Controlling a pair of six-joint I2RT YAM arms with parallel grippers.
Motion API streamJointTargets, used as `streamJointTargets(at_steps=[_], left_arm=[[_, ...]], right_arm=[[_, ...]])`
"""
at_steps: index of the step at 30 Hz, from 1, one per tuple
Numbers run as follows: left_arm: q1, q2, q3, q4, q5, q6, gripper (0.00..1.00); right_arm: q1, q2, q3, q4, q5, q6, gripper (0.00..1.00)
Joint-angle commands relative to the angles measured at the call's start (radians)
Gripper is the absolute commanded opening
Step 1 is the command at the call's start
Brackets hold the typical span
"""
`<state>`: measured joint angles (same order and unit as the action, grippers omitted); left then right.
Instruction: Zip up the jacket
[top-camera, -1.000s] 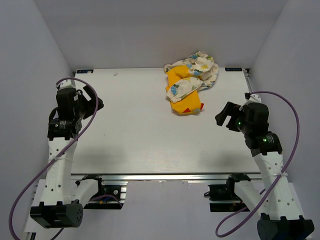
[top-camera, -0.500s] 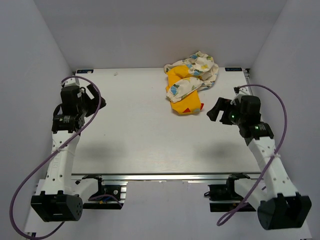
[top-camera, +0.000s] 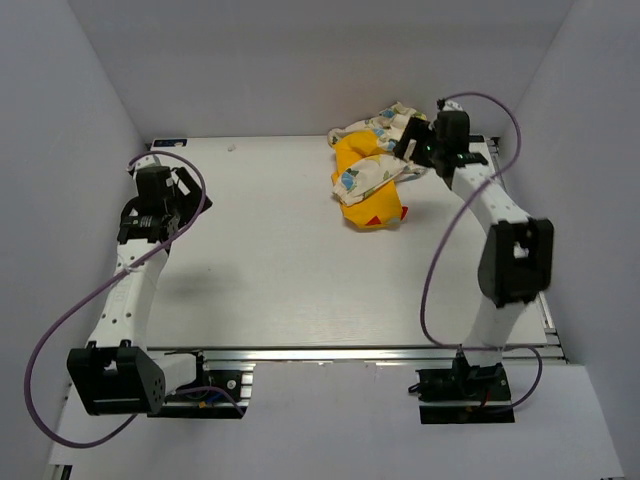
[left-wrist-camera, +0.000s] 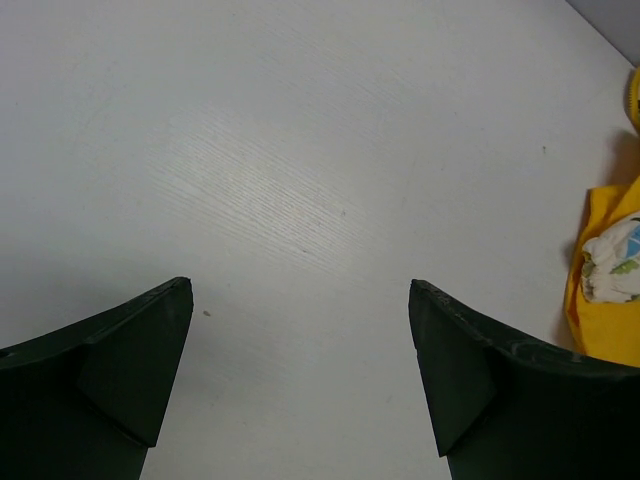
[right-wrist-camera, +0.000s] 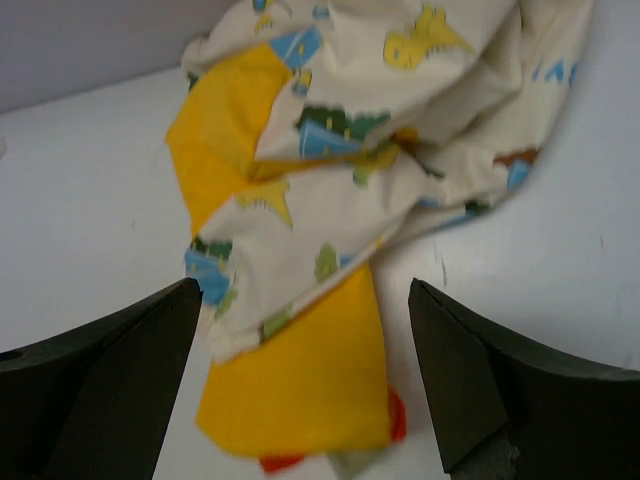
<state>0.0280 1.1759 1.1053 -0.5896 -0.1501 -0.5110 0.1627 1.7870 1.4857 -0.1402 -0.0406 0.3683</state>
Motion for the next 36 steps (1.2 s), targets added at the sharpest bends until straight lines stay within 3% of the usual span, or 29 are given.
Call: streamJointTargets(at_steps=[1,3,9,13,14,16,19,22,27,32,36], left_arm=[[0.003,-0.002,0.008,0.037,-0.052,-0.015,0.98],[0.003,0.002,-0.004,0.05,-0.077,-0.015,0.98],[0.004,0.025,0.007,0.042,-0.082,-0.006,0.98],[0.003,0.021,0.007,0.036,-0.088,-0.007,0.98],[0.003,0.019,0.011,0.028,-0.086,-0.007,0.98],[0.003,0.01,0.008,0.03,-0.077,-0.007,0.98],[0.003,-0.004,0.019,0.017,-0.052,-0.004,0.98],[0.003,-0.028,0.034,0.002,-0.02,-0.004,0.98],[0.003,-0.108,0.044,-0.033,0.046,-0.004,0.98],[0.003,-0.226,0.06,-0.104,0.069,0.005,0.98],[0.003,-0.277,0.065,-0.095,0.112,0.0,0.98]], right_arm=[[0.02,0.21,0.247,-0.022,0.12,0.033,0.89],[0.027,0.344,0.44,-0.079,0.148,0.066,0.89],[0.055,0.592,0.674,-0.006,0.24,0.129,0.89],[0.058,0.69,0.769,-0.012,0.257,0.176,0.83],[0.06,0.677,0.748,0.019,0.255,0.182,0.6],[0.06,0.657,0.711,0.109,0.219,0.178,0.0],[0.069,0.609,0.789,0.065,0.15,0.124,0.0],[0.099,0.487,0.798,0.053,-0.064,0.063,0.0],[0.23,0.2,0.786,0.014,-0.162,-0.04,0.0],[0.276,-0.122,0.556,0.201,-0.245,0.076,0.0],[0.264,-0.153,0.628,0.07,-0.364,0.087,0.0]])
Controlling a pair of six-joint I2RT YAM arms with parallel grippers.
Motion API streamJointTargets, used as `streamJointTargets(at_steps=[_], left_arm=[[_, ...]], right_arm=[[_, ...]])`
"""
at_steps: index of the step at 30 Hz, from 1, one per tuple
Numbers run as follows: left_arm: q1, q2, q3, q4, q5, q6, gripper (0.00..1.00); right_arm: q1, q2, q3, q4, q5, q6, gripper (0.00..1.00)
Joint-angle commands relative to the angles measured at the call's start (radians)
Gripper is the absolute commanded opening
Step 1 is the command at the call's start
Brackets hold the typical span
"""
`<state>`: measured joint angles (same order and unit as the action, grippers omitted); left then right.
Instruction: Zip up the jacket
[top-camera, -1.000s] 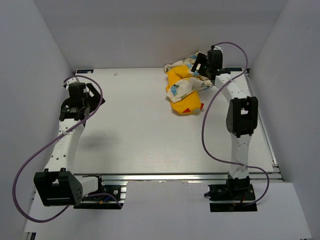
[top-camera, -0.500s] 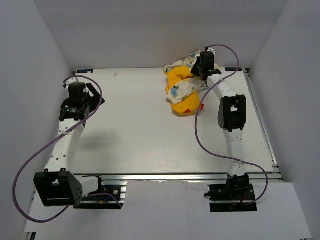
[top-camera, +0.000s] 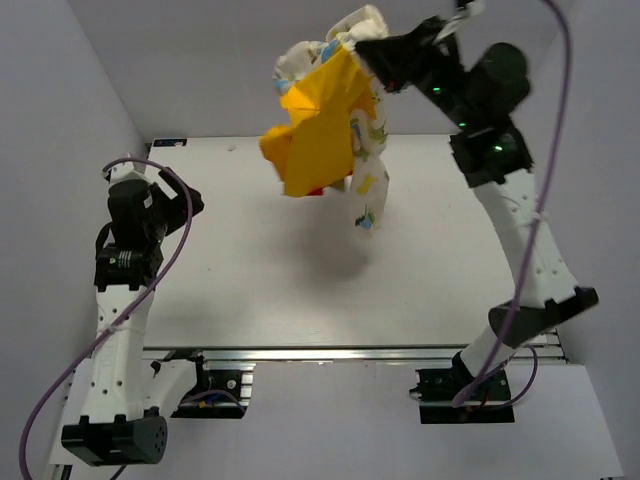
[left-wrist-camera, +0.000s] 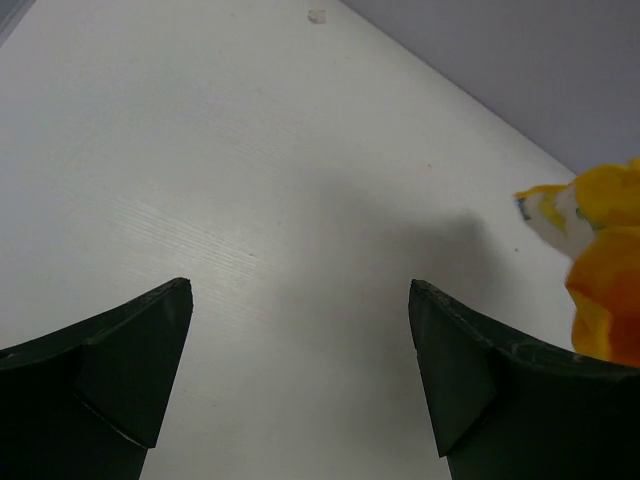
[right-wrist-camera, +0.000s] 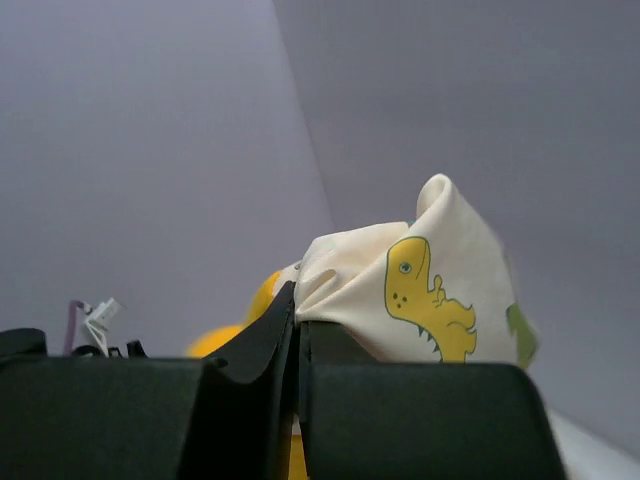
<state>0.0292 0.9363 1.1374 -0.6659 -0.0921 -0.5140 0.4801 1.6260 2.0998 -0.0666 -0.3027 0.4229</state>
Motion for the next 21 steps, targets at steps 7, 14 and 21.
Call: streamJointTargets(at_steps=[7,14,21], left_arm=[[0.002,-0.01,0.061,-0.08,0.035,-0.011,0.98],[0.001,0.044,0.085,-0.222,-0.083,-0.063,0.98],[0.001,0.042,-0.138,-0.207,0.07,-0.106,0.98]], right_arm=[[-0.215,-0.28,-0.591,-0.154,-0.036,0.034,0.04],[-0.248,-0.474,-1.09,-0.324,0.29,-0.024,0.88],[-0.248,-0.532,-1.124,-0.51,0.349,-0.055,0.89]])
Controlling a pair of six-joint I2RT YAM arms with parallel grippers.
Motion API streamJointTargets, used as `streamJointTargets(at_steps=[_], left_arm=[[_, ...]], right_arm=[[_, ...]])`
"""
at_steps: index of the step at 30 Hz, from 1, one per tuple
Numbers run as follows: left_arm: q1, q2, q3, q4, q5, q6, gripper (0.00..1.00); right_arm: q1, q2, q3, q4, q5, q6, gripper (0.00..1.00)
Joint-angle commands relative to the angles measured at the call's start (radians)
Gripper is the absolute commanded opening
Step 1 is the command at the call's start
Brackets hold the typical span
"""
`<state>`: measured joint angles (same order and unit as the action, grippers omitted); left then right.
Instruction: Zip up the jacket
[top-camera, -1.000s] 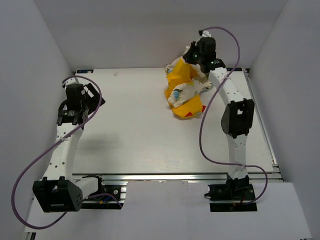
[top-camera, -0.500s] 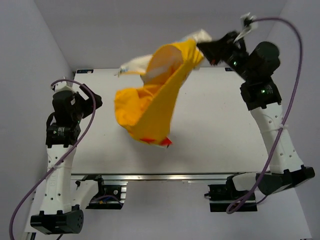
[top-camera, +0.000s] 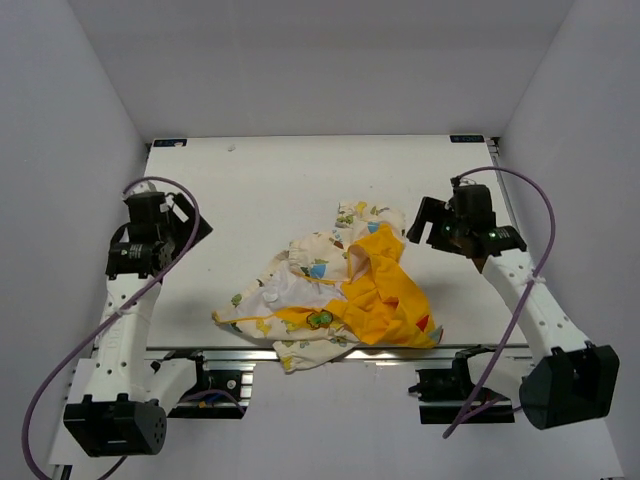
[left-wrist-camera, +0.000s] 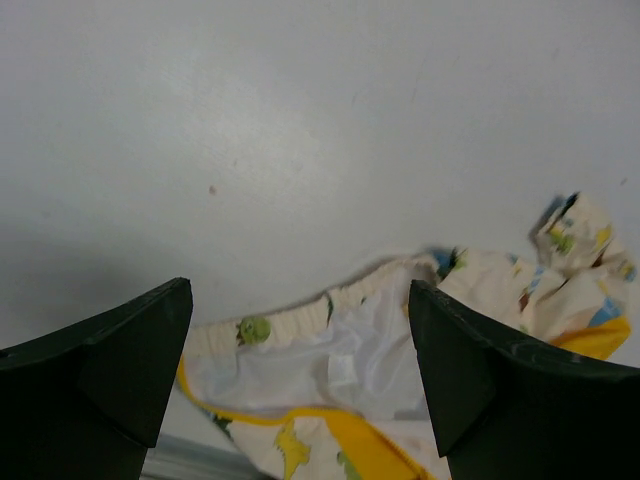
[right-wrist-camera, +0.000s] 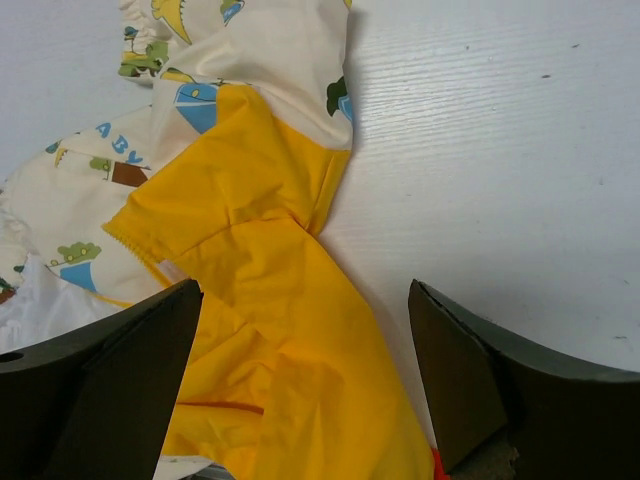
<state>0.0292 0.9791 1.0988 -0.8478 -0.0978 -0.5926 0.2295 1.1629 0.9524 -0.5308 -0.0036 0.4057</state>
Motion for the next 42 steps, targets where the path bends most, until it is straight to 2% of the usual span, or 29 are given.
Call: streamJointTargets(at_steps=[1,2,5,8,10,11,13,14,15,19,24,26,27,28,29,30,32,33,34,36,37,39,42], left_arm=[[0.001,0.009,-0.14,-0.01,0.143,-0.026,0.98],[0.003,0.016,-0.201,0.018,0.17,-0.019,0.98],[0.003,0.059,-0.261,0.056,0.228,0.01,0.98],[-0.012,0.084,-0.267,0.119,0.283,0.049,0.98],[-0.113,0.104,-0.237,0.142,0.277,0.053,0.98],[-0.217,0.137,-0.219,0.156,0.224,0.048,0.98],[-0.332,0.188,-0.151,0.167,0.153,0.037,0.98],[-0.38,0.257,-0.13,0.182,0.133,0.036,0.98],[-0.435,0.294,-0.111,0.19,0.147,0.036,0.98],[-0.497,0.441,-0.07,0.265,0.198,0.039,0.98],[-0.594,0.63,0.007,0.306,0.171,0.047,0.97],[-0.612,0.676,0.047,0.315,0.176,0.051,0.97],[-0.626,0.696,0.056,0.325,0.185,0.056,0.93],[-0.629,0.725,0.061,0.335,0.208,0.057,0.88],[-0.634,0.737,0.071,0.352,0.217,0.056,0.81],[-0.634,0.748,0.076,0.358,0.222,0.056,0.62],[-0.634,0.77,0.088,0.355,0.199,0.05,0.47],[-0.634,0.774,0.108,0.348,0.185,0.05,0.2],[-0.634,0.777,0.119,0.337,0.143,0.04,0.02],[-0.632,0.773,0.159,0.285,0.059,0.025,0.0],[-0.632,0.767,0.17,0.236,0.012,-0.007,0.95],[-0.623,0.738,0.197,0.196,-0.12,-0.024,0.98],[-0.58,0.676,0.184,0.184,-0.174,-0.038,0.98]], right_arm=[[0.002,-0.08,0.014,-0.067,0.053,-0.042,0.89],[0.002,-0.092,-0.004,-0.084,0.053,-0.05,0.89],[0.013,-0.134,-0.047,-0.161,0.041,-0.033,0.89],[0.042,-0.198,-0.119,-0.21,0.011,0.001,0.89],[0.066,-0.222,-0.147,-0.236,0.011,0.025,0.89],[0.114,-0.241,-0.162,-0.264,0.014,0.034,0.89],[0.19,-0.252,-0.175,-0.288,0.048,0.079,0.89],[0.268,-0.25,-0.176,-0.31,0.068,0.1,0.89],[0.301,-0.237,-0.179,-0.327,0.088,0.123,0.89],[0.405,-0.187,-0.227,-0.394,0.157,0.258,0.89],[0.415,-0.183,-0.314,-0.334,0.189,0.312,0.89],[0.415,-0.178,-0.329,-0.331,0.203,0.337,0.86],[0.415,-0.18,-0.334,-0.328,0.215,0.344,0.75],[0.415,-0.183,-0.339,-0.327,0.226,0.355,0.6],[0.415,-0.189,-0.339,-0.328,0.256,0.366,0.27],[0.415,-0.193,-0.336,-0.33,0.273,0.38,0.2],[0.413,-0.193,-0.308,-0.331,0.33,0.38,0.06],[0.415,-0.189,-0.291,-0.339,0.352,0.38,0.03],[0.415,-0.184,-0.273,-0.347,0.381,0.38,0.0],[0.415,-0.155,-0.206,-0.373,0.47,0.381,0.0],[0.412,-0.143,-0.179,-0.382,0.503,0.374,0.0],[0.401,-0.098,-0.092,-0.419,0.597,0.366,0.0],[0.343,-0.052,-0.005,-0.397,0.668,0.314,0.0]])
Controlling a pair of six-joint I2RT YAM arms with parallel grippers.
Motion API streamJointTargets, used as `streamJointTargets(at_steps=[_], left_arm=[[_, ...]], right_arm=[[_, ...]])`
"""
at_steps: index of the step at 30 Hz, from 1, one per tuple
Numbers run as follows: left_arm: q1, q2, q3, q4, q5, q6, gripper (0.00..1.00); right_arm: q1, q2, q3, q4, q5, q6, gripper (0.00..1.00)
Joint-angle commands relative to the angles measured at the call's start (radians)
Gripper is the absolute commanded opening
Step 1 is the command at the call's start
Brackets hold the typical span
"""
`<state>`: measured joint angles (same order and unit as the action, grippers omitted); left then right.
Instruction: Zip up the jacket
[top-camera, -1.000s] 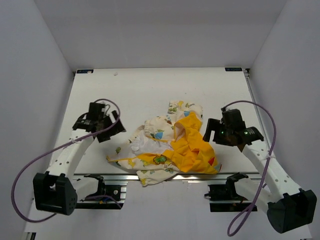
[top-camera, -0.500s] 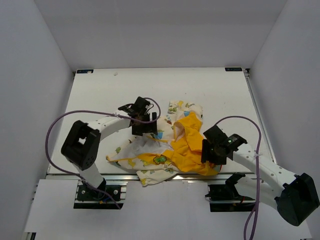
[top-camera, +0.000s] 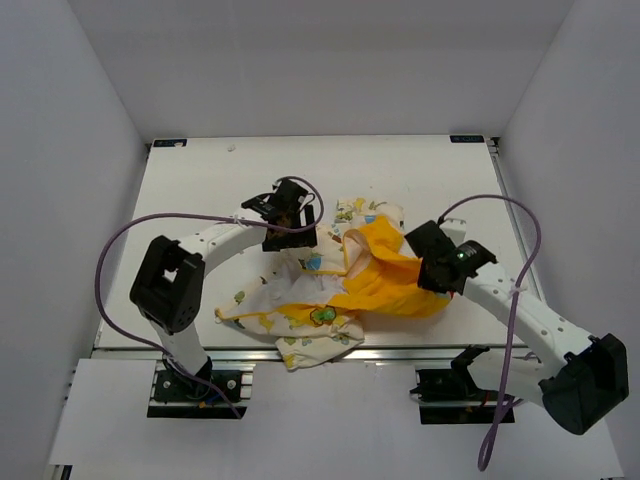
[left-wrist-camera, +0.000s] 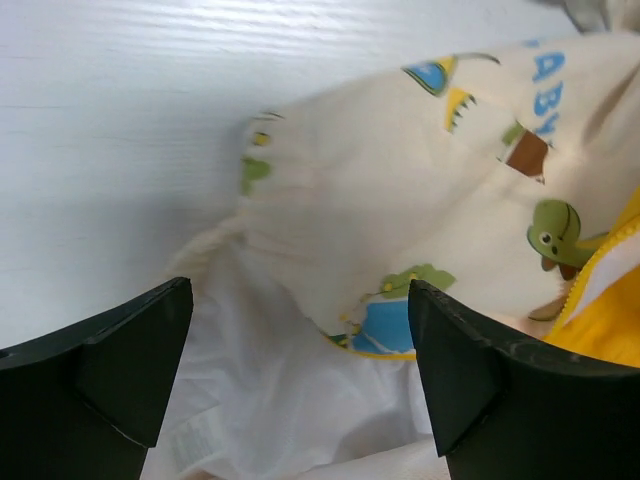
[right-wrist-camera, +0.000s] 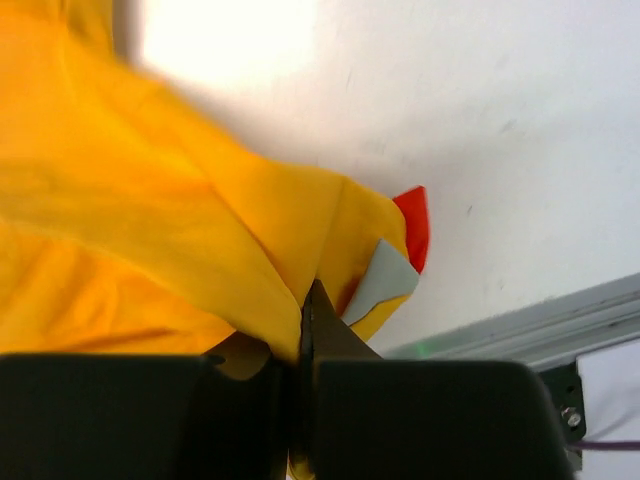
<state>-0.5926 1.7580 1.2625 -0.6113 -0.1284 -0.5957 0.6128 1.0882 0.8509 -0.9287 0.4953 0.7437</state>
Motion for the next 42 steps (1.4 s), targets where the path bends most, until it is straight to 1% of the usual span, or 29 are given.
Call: streamJointTargets(at_steps=[1,2,4,5,6,7,8,10,12,13,16,19,21,22,23,24,25,26,28,33,34,37,38,39,40,41,42], left_arm=[[0.062,-0.115,-0.004,-0.042,-0.134,-0.042,0.98],[0.109,-0.127,-0.021,-0.033,-0.116,-0.041,0.98],[0.145,-0.147,-0.043,-0.022,-0.077,-0.038,0.98],[0.155,-0.15,-0.044,-0.022,-0.074,-0.026,0.98],[0.155,-0.149,-0.04,-0.018,-0.067,-0.01,0.98],[0.155,-0.147,-0.034,-0.001,-0.044,0.025,0.98],[0.155,-0.149,-0.028,0.007,-0.024,0.031,0.98],[0.155,-0.155,-0.032,0.066,0.059,0.06,0.98],[0.155,-0.161,-0.067,0.126,0.125,0.073,0.98],[0.155,-0.164,-0.08,0.181,0.221,0.077,0.98],[0.155,-0.14,-0.127,0.252,0.33,0.073,0.98],[0.148,-0.1,-0.146,0.283,0.381,0.062,0.98],[0.133,-0.077,-0.14,0.297,0.397,0.06,0.95],[0.122,-0.066,-0.131,0.298,0.389,0.057,0.88],[0.096,-0.043,-0.12,0.292,0.369,0.059,0.84],[0.087,-0.034,-0.097,0.276,0.359,0.056,0.78],[0.076,-0.025,-0.089,0.275,0.352,0.054,0.66],[0.076,-0.017,-0.084,0.278,0.345,0.05,0.62],[0.076,-0.008,-0.071,0.278,0.322,0.042,0.57],[0.074,0.082,0.024,0.171,0.234,0.053,0.56],[0.073,0.093,0.037,0.17,0.23,0.054,0.56],[0.071,0.119,0.038,0.179,0.251,0.054,0.42],[0.071,0.124,0.038,0.182,0.256,0.054,0.33],[0.071,0.127,0.041,0.183,0.263,0.056,0.2],[0.071,0.124,0.046,0.179,0.259,0.054,0.04],[0.071,0.12,0.055,0.173,0.251,0.051,0.0],[0.071,0.112,0.06,0.171,0.234,0.057,0.0]], right_arm=[[-0.106,0.03,0.111,0.025,0.166,-0.082,0.0],[-0.149,0.044,0.125,0.051,0.125,-0.11,0.0],[-0.27,0.053,0.152,0.167,0.036,-0.177,0.0],[-0.287,0.058,0.155,0.21,-0.016,-0.234,0.0],[-0.298,0.064,0.158,0.246,-0.023,-0.257,0.0],[-0.303,0.074,0.172,0.29,-0.026,-0.28,0.0],[-0.304,0.103,0.181,0.298,-0.017,-0.303,0.0],[-0.303,0.137,0.209,0.294,-0.017,-0.325,0.0],[-0.303,0.173,0.214,0.289,-0.034,-0.337,0.0],[-0.304,0.176,0.203,0.298,-0.053,-0.342,0.0],[-0.305,0.164,0.171,0.33,-0.078,-0.34,0.0],[-0.305,0.142,0.139,0.35,-0.103,-0.343,0.0],[-0.305,0.133,0.117,0.358,-0.11,-0.343,0.0],[-0.306,0.128,0.111,0.36,-0.112,-0.342,0.0],[-0.305,0.125,0.102,0.361,-0.112,-0.342,0.0],[-0.305,0.124,0.099,0.36,-0.112,-0.339,0.0],[-0.306,0.121,0.096,0.357,-0.112,-0.34,0.0],[-0.306,0.119,0.094,0.35,-0.11,-0.34,0.0],[-0.305,0.111,0.089,0.346,-0.101,-0.343,0.0],[-0.308,0.093,0.089,0.33,-0.067,-0.351,0.0],[-0.308,0.09,0.088,0.33,-0.066,-0.351,0.0],[-0.312,0.085,0.088,0.33,-0.064,-0.354,0.0],[-0.314,0.087,0.089,0.33,-0.063,-0.356,0.0],[-0.314,0.088,0.091,0.329,-0.06,-0.356,0.0],[-0.315,0.09,0.097,0.326,-0.058,-0.359,0.0],[-0.318,0.093,0.103,0.327,-0.055,-0.365,0.0],[-0.32,0.096,0.108,0.327,-0.052,-0.369,0.0]])
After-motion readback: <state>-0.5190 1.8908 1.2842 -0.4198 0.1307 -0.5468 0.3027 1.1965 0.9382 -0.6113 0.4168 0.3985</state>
